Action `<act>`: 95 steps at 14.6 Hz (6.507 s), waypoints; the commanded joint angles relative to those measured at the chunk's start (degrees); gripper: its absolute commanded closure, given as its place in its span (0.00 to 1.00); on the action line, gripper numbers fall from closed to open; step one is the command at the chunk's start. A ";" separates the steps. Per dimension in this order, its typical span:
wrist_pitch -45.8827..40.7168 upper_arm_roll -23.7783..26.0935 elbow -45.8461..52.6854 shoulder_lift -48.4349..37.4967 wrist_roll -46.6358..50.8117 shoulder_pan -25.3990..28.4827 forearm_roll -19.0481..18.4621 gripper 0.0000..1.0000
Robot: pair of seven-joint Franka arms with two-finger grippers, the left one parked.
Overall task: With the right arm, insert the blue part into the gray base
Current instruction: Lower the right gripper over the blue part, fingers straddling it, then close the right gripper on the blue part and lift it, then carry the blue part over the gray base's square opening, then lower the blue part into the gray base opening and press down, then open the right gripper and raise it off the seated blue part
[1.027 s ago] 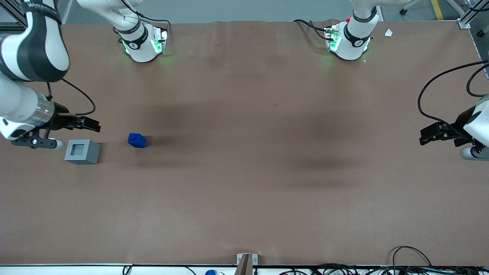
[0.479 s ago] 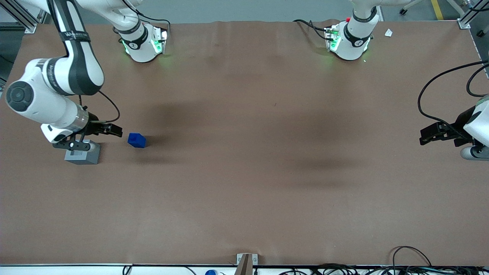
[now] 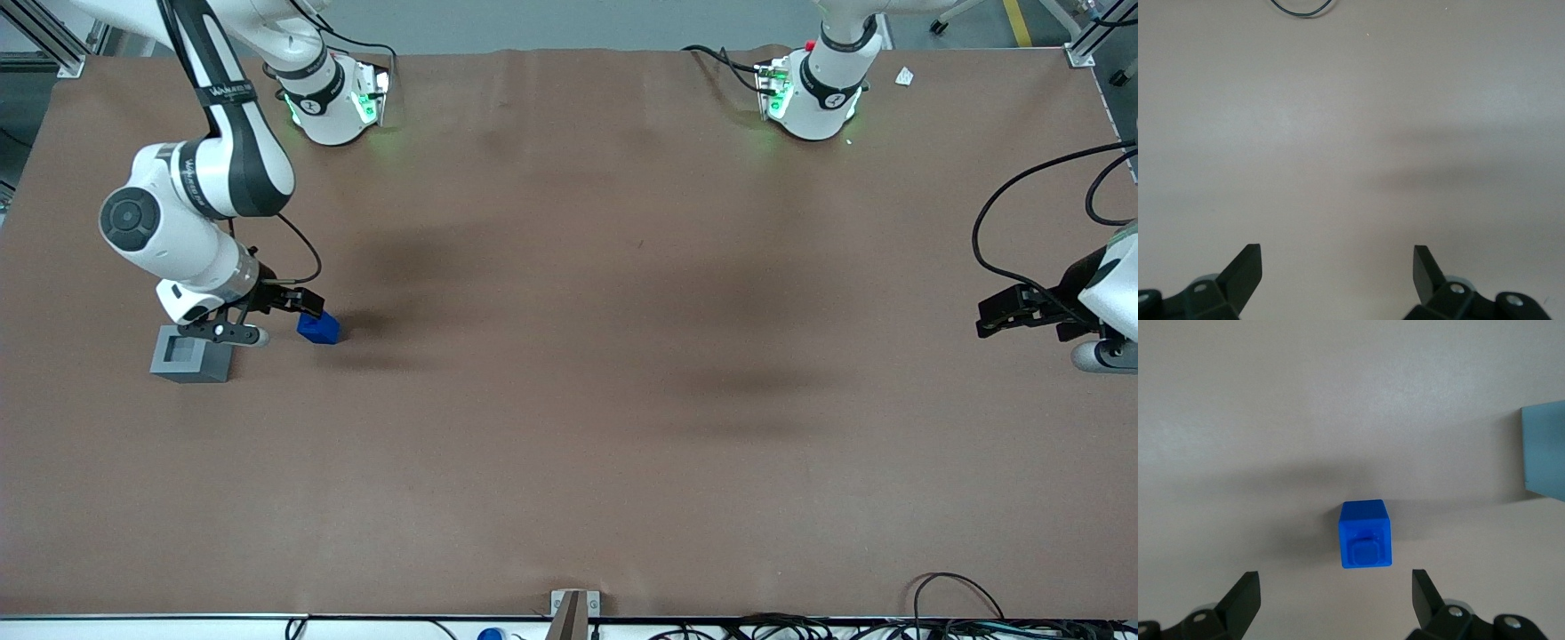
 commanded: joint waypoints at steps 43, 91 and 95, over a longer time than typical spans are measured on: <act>-5.38 -0.58 9.39 5.49 -32.11 -20.99 0.11 0.89; -26.79 -0.14 23.17 5.31 -28.44 -23.02 0.81 0.00; -31.48 -0.14 26.71 4.00 -22.29 -19.69 0.81 0.00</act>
